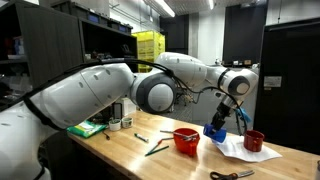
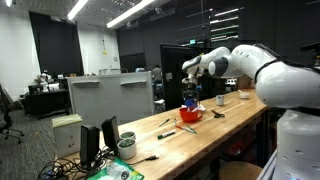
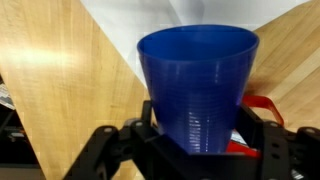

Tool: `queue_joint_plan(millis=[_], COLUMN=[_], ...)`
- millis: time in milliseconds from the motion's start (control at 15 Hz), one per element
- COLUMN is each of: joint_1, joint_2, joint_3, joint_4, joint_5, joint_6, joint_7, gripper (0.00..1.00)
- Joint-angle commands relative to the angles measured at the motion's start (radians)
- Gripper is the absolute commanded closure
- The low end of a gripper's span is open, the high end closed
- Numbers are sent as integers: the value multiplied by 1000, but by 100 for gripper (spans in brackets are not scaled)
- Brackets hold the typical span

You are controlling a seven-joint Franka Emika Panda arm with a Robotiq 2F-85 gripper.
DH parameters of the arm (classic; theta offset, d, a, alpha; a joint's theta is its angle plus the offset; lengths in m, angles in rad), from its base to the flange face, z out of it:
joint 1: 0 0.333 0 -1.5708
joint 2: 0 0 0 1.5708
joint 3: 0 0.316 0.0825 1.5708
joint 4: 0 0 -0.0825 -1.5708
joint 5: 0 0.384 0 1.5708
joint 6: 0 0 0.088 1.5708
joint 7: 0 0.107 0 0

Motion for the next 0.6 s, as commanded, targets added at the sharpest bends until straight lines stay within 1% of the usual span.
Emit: queue_joint_plan(millis=[0,533], joint_1=[-14,-41], joint_2=[-36,-19], joint_3=[1,19], joint_4=[-47,-24], joint_5=[4,24], joint_6=[-50,-248], joint_7=[-3,-7], gripper=[46,46])
